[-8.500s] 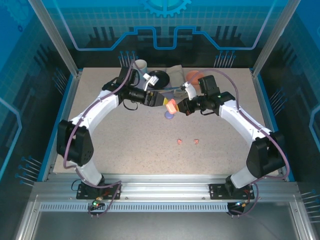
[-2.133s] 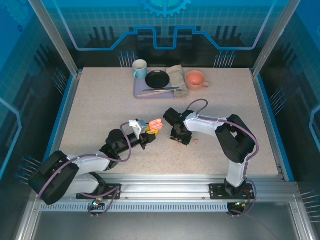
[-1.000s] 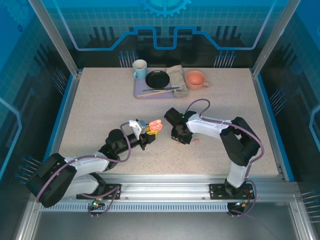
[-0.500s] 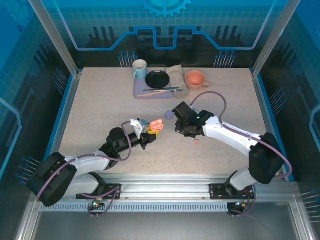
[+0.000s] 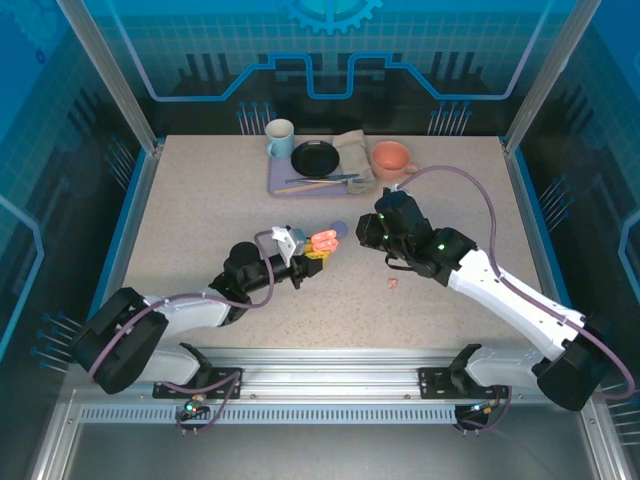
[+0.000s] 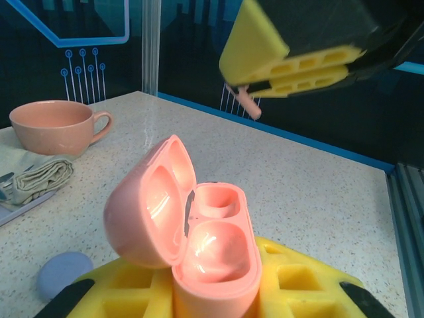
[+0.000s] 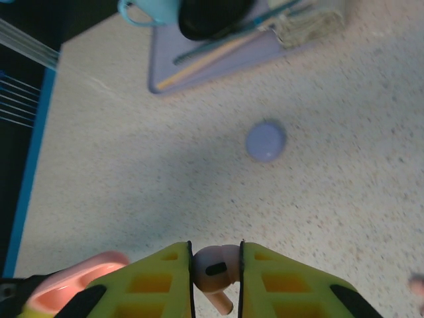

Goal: Insert the wireless bluetooth earbuds into the charging case

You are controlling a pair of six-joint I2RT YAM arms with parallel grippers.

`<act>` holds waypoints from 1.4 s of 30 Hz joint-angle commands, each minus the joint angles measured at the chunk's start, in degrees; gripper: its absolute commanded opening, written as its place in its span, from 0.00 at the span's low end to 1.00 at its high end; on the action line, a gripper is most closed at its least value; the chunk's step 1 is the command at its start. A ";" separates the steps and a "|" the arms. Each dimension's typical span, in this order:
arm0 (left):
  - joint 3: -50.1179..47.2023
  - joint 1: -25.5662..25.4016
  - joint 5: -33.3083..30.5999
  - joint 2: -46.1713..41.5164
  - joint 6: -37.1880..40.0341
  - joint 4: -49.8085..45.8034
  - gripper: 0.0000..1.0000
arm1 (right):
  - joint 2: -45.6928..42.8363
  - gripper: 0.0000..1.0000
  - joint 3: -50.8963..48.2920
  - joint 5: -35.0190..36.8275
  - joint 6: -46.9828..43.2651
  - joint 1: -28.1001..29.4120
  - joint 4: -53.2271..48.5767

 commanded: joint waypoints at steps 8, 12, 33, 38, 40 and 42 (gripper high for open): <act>8.05 0.02 3.42 5.95 -2.38 4.85 0.00 | -4.17 0.18 -1.54 -7.94 -9.23 -0.19 20.91; 9.53 -0.09 2.78 6.72 -3.48 5.36 0.00 | -3.78 0.18 -3.24 -9.52 -9.99 0.70 26.69; 11.05 -0.17 -3.04 3.86 -8.06 6.33 0.00 | -2.99 0.14 -11.16 -8.02 -10.70 5.60 39.13; 11.16 -0.10 -3.02 2.90 -8.08 5.63 0.00 | -2.81 0.14 -12.00 -7.31 -10.70 5.86 39.22; 11.17 -0.10 -2.91 2.84 -8.15 5.48 0.00 | -2.57 0.14 -12.00 -6.97 -10.77 5.86 39.23; 11.25 -0.10 -2.70 2.82 -8.23 5.37 0.00 | -2.29 0.14 -12.01 -6.76 -10.96 5.85 39.25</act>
